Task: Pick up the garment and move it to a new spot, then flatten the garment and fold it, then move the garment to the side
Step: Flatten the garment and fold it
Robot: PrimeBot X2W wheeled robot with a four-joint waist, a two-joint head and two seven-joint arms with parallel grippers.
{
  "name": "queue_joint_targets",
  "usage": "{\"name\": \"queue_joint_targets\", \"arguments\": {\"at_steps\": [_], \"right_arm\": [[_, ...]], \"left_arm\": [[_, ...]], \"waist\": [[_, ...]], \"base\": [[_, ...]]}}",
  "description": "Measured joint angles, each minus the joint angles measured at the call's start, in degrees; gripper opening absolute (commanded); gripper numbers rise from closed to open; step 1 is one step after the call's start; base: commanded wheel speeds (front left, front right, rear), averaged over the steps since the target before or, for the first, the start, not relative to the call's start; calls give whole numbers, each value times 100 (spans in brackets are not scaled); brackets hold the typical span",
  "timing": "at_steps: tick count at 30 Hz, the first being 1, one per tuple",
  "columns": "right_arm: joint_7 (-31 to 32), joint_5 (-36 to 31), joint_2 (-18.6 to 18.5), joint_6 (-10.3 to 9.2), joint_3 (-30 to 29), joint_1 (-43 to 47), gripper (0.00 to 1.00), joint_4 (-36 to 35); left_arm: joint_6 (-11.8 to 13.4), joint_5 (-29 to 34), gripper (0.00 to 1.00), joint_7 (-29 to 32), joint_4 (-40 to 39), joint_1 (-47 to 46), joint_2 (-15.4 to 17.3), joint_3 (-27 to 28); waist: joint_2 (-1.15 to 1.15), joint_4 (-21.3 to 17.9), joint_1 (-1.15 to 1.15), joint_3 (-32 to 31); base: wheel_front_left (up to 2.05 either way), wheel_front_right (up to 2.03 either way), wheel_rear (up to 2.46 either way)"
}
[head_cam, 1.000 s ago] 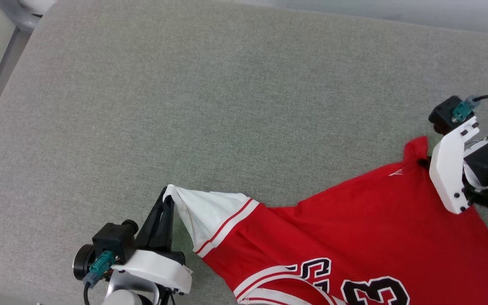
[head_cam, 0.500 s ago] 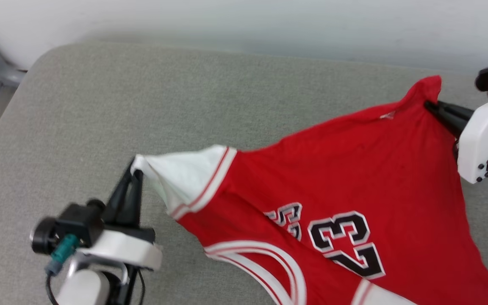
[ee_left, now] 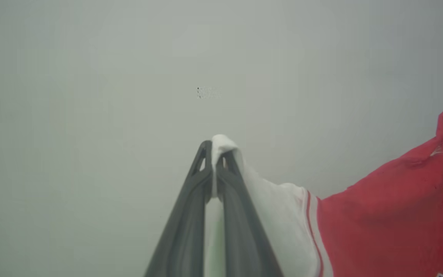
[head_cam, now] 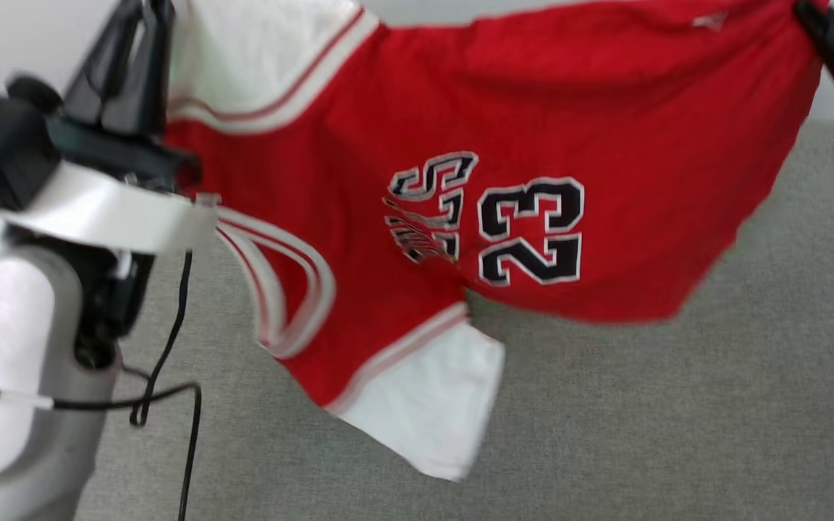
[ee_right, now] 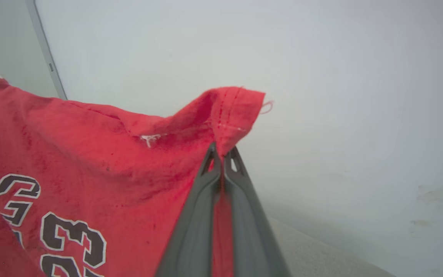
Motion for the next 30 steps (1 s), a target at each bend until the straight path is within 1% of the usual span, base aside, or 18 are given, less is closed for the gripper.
{"name": "queue_joint_targets", "arguments": {"at_steps": [3, 7, 11, 14, 18, 22, 26, 30], "right_arm": [[114, -192, 118, -1, -276, -247, 0, -185], [286, -441, 272, -1, -516, -730, 0, -372], [453, -654, 353, -1, -650, -1380, 0, -404], [556, -794, 432, 0, -673, -2016, 0, -292], [600, -1053, 512, -1, -649, -3034, 0, 111], [514, -1314, 570, 0, -509, -4031, 0, 726], [242, -1467, 673, 0, -397, -4915, 0, 1400], [1, -1535, 760, -1, -221, -5508, 0, 2047]], "left_arm": [[-79, 66, 0, 174, -7, -678, 53, -1], [-171, 114, 0, 354, 85, -1577, 29, -53], [-283, 116, 0, 457, 423, -2485, -21, -80], [-399, 118, 0, 464, 843, -3284, -26, -80], [-534, 192, 0, 381, 1532, -4412, -52, -123], [-630, 302, 0, 234, 2216, -5397, -124, -215], [-684, 370, 0, 74, 2794, -6221, -190, -327], [-714, 430, 0, -121, 3385, -6814, -203, -397]], "waist": [[0, -38, 0, 144], [0, -65, 0, 425], [0, -70, 0, 801], [0, -72, 1, 1139], [0, -78, 2, 1626], [0, -88, 2, 2069], [0, -104, 2, 2401], [0, -135, 2, 2561]], "base": [[0, 0, 0], [0, 0, 0], [0, 0, 0], [0, 0, 0], [0, 0, 0], [0, 0, 0], [0, 0, 0], [0, 0, 0]]}}
